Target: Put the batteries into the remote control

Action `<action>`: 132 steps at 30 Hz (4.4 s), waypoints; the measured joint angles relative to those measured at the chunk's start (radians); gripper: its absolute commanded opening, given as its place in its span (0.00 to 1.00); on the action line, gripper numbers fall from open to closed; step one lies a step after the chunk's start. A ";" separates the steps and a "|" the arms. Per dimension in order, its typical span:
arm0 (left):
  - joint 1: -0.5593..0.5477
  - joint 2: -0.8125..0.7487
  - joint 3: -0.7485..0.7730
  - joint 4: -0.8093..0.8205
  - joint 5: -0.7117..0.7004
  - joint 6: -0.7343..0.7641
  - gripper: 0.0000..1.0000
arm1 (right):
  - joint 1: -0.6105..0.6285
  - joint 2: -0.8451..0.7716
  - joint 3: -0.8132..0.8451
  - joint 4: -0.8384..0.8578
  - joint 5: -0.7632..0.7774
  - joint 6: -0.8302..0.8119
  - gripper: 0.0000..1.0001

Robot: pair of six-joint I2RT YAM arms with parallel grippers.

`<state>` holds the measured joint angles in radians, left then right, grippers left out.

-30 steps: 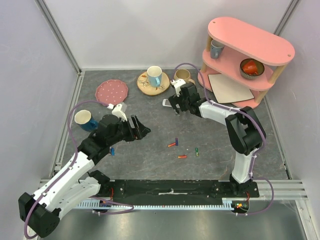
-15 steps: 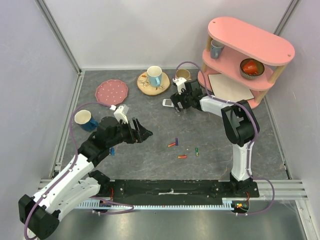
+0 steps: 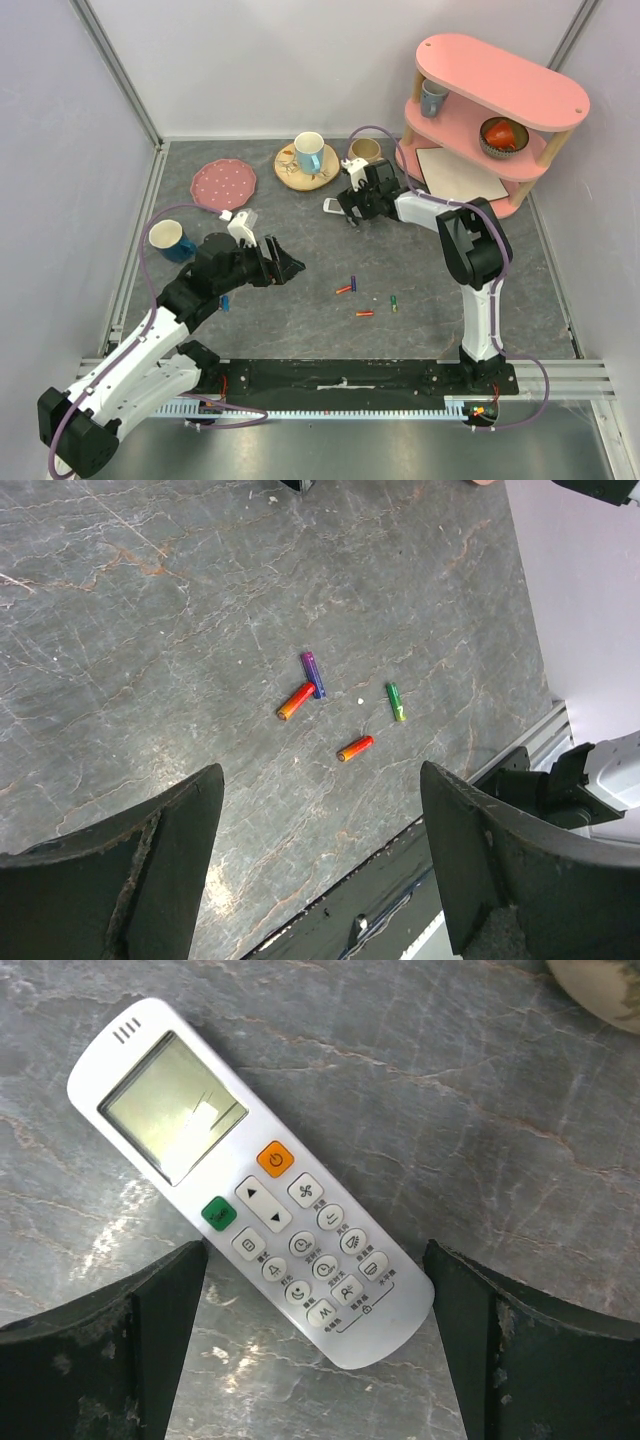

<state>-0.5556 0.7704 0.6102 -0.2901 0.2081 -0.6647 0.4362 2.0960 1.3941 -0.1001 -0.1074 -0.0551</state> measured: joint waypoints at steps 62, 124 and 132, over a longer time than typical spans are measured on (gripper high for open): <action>0.000 0.000 -0.017 -0.018 -0.022 -0.011 0.84 | 0.128 -0.026 -0.013 -0.076 0.035 0.079 0.45; 0.000 0.102 -0.048 -0.069 -0.356 -0.224 0.99 | 0.524 -0.542 -0.294 -0.261 0.643 0.941 0.98; -0.044 0.354 0.059 0.032 -0.307 -0.171 0.91 | 0.498 -0.845 -0.507 -0.256 0.732 0.734 0.98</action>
<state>-0.5995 1.1244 0.6689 -0.2584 -0.0986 -0.8352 0.9340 1.2507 0.8875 -0.3565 0.6250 0.6792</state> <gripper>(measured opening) 0.946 0.977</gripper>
